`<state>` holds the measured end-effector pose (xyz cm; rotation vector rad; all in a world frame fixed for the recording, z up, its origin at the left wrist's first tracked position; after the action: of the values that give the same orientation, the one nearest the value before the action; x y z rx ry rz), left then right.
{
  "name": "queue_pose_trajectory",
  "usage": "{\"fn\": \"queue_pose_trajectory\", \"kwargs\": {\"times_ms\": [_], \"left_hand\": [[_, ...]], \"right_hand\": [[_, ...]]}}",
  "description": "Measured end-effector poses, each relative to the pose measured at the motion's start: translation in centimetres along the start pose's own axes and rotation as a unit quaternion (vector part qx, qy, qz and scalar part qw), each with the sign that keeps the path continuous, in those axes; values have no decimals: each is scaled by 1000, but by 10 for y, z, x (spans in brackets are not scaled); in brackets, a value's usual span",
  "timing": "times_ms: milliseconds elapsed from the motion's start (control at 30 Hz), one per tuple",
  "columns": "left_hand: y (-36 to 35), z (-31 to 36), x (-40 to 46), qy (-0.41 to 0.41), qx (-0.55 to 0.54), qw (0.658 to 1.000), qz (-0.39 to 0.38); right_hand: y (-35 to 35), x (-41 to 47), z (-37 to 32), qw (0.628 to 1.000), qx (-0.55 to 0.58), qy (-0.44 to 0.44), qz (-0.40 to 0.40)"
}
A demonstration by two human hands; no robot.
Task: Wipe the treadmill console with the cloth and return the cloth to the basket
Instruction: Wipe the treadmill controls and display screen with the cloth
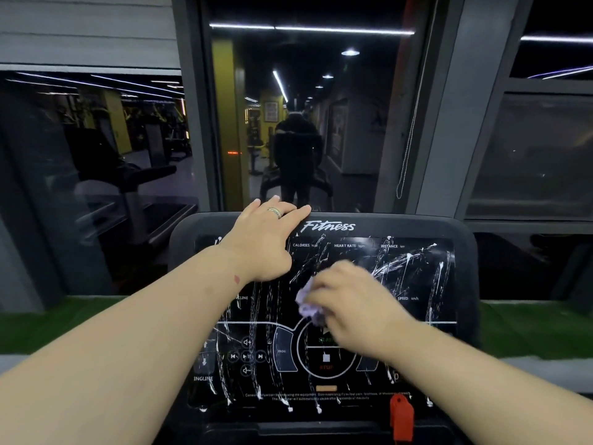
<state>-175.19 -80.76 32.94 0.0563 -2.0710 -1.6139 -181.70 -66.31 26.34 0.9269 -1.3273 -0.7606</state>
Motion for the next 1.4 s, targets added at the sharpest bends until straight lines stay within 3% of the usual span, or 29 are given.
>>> {"fn": "queue_pose_trajectory", "kwargs": {"times_ms": [67, 133, 167, 200, 267, 333, 400, 467, 500, 533, 600, 667, 733, 800, 867, 1000, 1067, 1167, 1200, 1333, 1400], "left_hand": [[-1, 0, 1, 0, 13, 1000, -6], [-2, 1, 1, 1, 32, 999, -10], [-2, 2, 2, 2, 43, 999, -13], [-3, 4, 2, 4, 54, 998, -17], [-4, 7, 2, 11, 71, 997, -26], [-4, 8, 3, 17, 81, 996, -34], [-3, 10, 4, 19, 86, 995, -38], [-2, 13, 4, 20, 90, 995, -40], [-1, 14, 4, 21, 96, 994, -41], [-1, 15, 5, 23, 101, 994, -44], [1, 15, 7, 25, 99, 994, -42], [5, 20, 11, 3, 93, 995, -18], [8, 26, 18, -24, 71, 997, 8], [8, 30, 22, -22, 54, 998, 11], [4, 32, 23, -18, 64, 998, -4], [1, 30, 23, -5, 67, 998, -8], [1, 31, 23, 1, 59, 998, -11], [1, 32, 22, 7, 54, 998, -14], [1, 32, 22, 8, 53, 998, -13], [1, 32, 21, 11, 42, 999, -8], [2, 33, 21, 10, 45, 999, -8]], "right_hand": [[38, 3, 31, 984, 25, -117, 132], [67, -8, 57, 930, 34, -252, 267], [66, -9, 57, 927, 26, -265, 266], [58, -6, 49, 946, 18, -228, 228], [15, -7, 15, 993, 33, -88, 76], [1, -14, 5, 1000, 16, -7, -9], [26, -6, 34, 992, 40, -87, 84], [57, -6, 66, 942, 55, -233, 235], [60, -7, 68, 928, 44, -262, 260], [56, -3, 61, 941, 27, -236, 242], [23, -1, 27, 986, 29, -107, 122], [7, -10, 8, 1000, 17, -17, 20], [27, -5, 30, 996, 31, -62, 61], [58, -3, 61, 960, 48, -184, 206], [61, -3, 60, 945, 20, -205, 254], [9, -6, 15, 1000, 0, -7, 28], [27, -1, 32, 998, 5, -39, 41], [69, 0, 68, 950, 19, -218, 225], [66, 1, 65, 952, 3, -214, 217], [17, -3, 27, 997, 7, -79, 23], [33, 3, 44, 993, 24, -110, 45]]}}
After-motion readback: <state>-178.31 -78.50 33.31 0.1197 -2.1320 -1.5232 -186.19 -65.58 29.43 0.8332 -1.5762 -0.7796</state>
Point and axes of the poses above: each hand's wrist, its own x-axis towards the middle knuckle, its own y-axis out of the back of the hand, z = x × y, the point moved 6 cm from there along x, towards the middle knuckle, and after that the axes turned 11 degrees about x, right-handed, at the moved point
